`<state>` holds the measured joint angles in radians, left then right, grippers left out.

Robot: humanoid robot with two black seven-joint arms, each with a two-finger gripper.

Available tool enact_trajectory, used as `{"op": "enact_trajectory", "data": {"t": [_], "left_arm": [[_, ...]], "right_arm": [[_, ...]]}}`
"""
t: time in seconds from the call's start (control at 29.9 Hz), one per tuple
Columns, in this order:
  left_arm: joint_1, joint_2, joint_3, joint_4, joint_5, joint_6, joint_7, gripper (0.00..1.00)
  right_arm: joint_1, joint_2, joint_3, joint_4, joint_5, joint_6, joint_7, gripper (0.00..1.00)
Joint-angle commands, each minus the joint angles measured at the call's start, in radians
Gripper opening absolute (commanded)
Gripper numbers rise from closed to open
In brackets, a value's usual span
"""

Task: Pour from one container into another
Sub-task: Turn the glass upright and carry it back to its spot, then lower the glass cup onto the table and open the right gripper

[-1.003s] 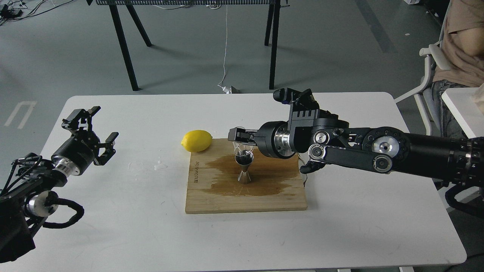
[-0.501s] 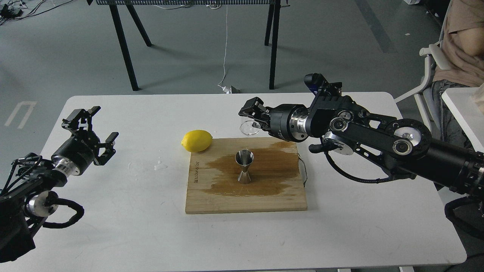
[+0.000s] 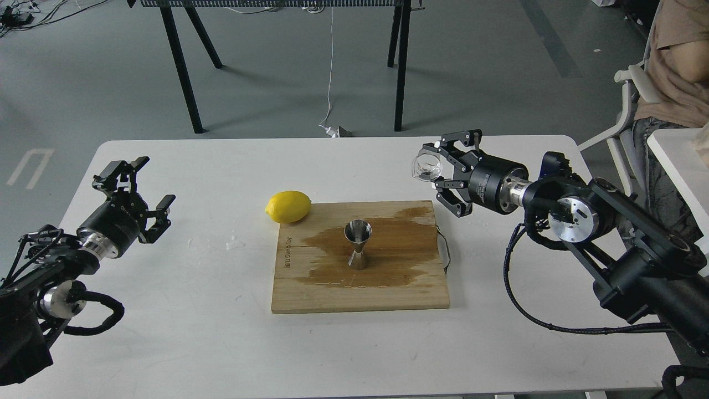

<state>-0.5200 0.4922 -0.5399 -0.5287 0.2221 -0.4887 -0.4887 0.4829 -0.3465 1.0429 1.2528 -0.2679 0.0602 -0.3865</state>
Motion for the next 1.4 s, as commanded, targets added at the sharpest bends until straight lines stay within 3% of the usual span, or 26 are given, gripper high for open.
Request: {"op": "enact_trajectory", "data": {"t": [0.0, 0.23, 0.53, 0.97, 1.37], "left_arm": [[0.0, -0.001, 0.0, 0.0, 0.0, 0.0, 0.0, 0.97], [0.002, -0.006, 0.0, 0.0, 0.0, 0.0, 0.0, 0.97], [0.014, -0.007, 0.0, 0.0, 0.0, 0.0, 0.0, 0.97], [0.02, -0.021, 0.0, 0.0, 0.002, 0.0, 0.0, 0.97], [0.028, -0.024, 0.0, 0.0, 0.003, 0.0, 0.0, 0.97]], "right_arm": [[-0.114, 0.006, 0.14, 0.0, 0.079, 0.029, 0.001, 0.46], [-0.259, 0.012, 0.273, -0.022, 0.228, 0.039, 0.006, 0.46], [-0.316, 0.032, 0.313, -0.229, 0.492, 0.061, 0.034, 0.46], [-0.313, 0.155, 0.315, -0.345, 0.503, 0.017, 0.032, 0.47], [-0.305, 0.169, 0.329, -0.385, 0.532, 0.003, 0.032, 0.51]]}}
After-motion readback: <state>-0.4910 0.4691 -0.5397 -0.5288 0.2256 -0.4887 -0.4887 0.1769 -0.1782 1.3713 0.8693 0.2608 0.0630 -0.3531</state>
